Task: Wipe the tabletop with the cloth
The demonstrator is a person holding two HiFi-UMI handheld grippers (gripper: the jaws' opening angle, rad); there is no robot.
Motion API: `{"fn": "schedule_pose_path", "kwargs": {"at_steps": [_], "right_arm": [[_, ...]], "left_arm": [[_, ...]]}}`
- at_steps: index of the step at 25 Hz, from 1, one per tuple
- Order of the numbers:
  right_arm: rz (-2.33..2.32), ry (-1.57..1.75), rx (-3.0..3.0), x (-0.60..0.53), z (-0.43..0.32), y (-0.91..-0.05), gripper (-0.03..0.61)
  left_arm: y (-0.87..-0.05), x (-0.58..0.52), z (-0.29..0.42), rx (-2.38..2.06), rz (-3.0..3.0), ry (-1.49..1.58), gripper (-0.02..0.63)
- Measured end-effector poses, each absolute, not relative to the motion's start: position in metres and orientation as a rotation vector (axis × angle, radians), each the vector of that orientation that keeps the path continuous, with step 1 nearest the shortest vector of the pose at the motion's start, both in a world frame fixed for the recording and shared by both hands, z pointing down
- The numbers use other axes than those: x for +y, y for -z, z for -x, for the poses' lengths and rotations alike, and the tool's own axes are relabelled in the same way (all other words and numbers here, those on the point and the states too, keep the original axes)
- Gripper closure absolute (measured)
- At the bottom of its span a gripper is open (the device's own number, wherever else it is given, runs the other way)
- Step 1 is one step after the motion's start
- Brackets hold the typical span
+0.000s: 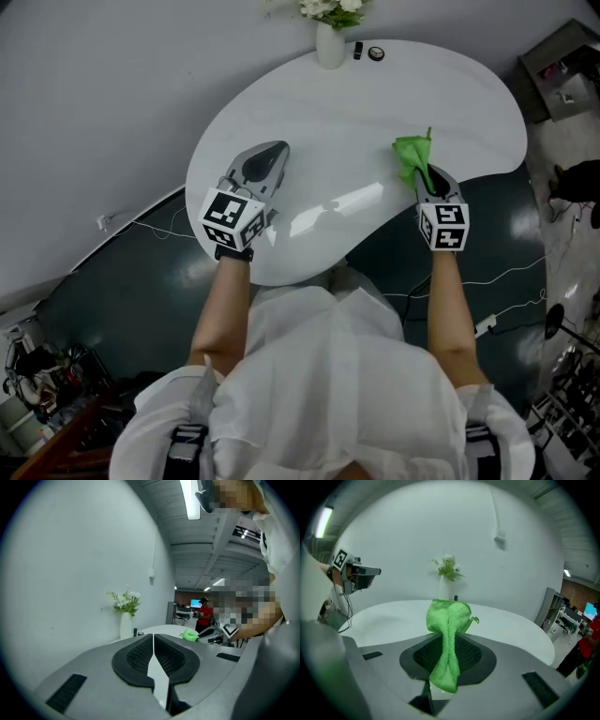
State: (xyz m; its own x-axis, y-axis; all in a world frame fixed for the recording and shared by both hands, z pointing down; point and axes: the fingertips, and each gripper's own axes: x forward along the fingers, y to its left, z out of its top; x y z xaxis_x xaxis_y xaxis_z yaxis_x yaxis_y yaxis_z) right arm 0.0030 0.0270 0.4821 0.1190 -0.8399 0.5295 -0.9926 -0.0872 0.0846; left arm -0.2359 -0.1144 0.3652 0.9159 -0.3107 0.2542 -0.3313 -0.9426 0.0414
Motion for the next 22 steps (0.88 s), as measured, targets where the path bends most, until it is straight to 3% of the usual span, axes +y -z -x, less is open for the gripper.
{"fn": "schedule_pose_path", "kwargs": {"at_steps": [9, 22], "right_arm": [[-1.616, -0.572, -1.721, 0.01, 0.09, -0.579, 0.509], [-1.056, -0.418, -2.106, -0.034, 0.316, -0.582, 0.509]], "left_arm": [[-0.403, -0.112, 0.303, -0.595, -2.887, -0.42, 0.592], [-0.422, -0.14, 0.334, -0.604, -2.849, -0.448, 0.592]]}}
